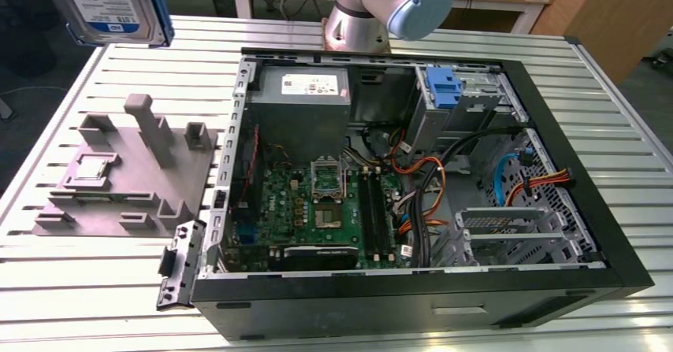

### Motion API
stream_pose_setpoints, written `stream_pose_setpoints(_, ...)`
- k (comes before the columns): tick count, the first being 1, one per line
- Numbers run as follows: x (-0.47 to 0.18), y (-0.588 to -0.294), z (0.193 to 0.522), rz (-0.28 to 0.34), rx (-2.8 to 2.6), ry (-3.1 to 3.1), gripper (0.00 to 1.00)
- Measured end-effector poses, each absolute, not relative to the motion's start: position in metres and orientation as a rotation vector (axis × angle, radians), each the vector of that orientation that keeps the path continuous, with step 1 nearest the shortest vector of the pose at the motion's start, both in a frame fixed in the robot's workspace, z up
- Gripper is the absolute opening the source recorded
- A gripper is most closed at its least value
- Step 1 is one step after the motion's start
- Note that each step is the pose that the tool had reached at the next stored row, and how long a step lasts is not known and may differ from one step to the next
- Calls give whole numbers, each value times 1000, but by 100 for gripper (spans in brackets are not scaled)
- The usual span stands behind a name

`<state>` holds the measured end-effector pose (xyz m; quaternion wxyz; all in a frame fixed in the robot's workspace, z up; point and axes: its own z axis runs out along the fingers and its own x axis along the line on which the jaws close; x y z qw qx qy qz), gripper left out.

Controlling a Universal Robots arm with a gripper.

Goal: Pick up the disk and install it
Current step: 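Pick up the disk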

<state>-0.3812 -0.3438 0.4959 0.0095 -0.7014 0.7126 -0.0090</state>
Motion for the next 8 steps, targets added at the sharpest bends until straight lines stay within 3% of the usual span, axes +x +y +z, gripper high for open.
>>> stream_pose_setpoints(8, -378, -344, 496, -28, -2190, 2225, 37)
